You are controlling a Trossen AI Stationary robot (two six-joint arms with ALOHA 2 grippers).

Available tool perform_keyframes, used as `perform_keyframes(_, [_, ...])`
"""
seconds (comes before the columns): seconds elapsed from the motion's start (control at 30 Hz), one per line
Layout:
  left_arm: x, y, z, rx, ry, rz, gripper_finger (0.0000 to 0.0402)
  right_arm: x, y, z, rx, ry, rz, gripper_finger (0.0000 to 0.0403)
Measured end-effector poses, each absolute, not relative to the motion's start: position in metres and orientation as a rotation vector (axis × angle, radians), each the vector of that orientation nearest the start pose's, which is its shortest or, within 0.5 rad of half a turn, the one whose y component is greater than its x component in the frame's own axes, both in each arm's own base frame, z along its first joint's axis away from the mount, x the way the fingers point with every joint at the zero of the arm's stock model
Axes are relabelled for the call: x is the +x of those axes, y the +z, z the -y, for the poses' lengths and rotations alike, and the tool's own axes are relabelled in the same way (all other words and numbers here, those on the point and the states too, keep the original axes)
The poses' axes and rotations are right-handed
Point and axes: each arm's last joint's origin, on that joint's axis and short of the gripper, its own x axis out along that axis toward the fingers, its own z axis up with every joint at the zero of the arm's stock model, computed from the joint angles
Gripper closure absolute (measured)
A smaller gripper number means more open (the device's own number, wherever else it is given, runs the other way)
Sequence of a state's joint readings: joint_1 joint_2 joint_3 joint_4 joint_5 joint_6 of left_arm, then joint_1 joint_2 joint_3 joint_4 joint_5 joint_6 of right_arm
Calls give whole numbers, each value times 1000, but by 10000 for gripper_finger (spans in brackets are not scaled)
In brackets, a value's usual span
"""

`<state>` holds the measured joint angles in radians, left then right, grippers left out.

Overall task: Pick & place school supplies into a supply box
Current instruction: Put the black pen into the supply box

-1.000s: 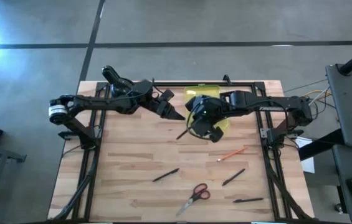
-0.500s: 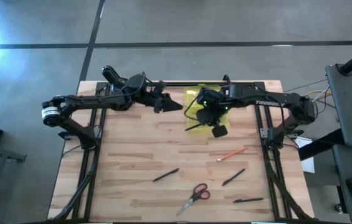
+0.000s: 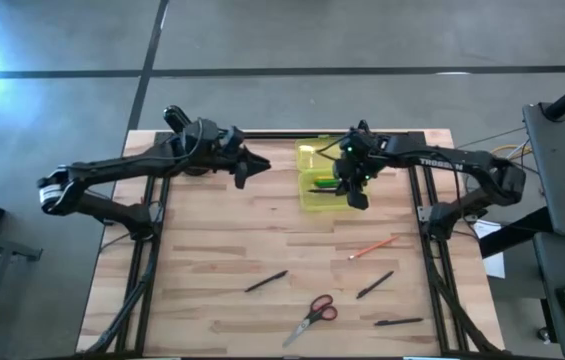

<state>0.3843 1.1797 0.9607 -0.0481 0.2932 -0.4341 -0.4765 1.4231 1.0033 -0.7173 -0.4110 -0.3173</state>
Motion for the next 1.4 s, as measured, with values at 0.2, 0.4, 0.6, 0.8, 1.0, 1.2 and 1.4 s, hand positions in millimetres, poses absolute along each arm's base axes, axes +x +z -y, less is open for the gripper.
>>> perform_keyframes(0.2, [242, 334, -90, -467, 161, -201, 317, 229, 197, 126, 288, 82, -1076, 378])
perform_keyframes(0.4, [242, 334, -90, -456, 167, -203, 317, 233, 177, 135, 206, 10, -1120, 378])
perform_keyframes(0.6, [242, 334, -89, -463, 167, -203, 317, 240, 159, 141, 205, 3, -1141, 374])
perform_keyframes(0.8, [244, 334, -86, -474, 153, -205, 317, 243, 144, 143, 218, 18, -1190, 373])
perform_keyframes(1.0, [245, 334, -81, -474, 133, -210, 317, 242, 140, 144, 191, 6, -1219, 371])
perform_keyframes(1.2, [246, 334, -80, -473, 129, -211, 317, 241, 141, 145, 132, -32, -1245, 369])
perform_keyframes(1.4, [246, 334, -80, -473, 130, -210, 317, 240, 141, 144, 115, -13, -1263, 347])
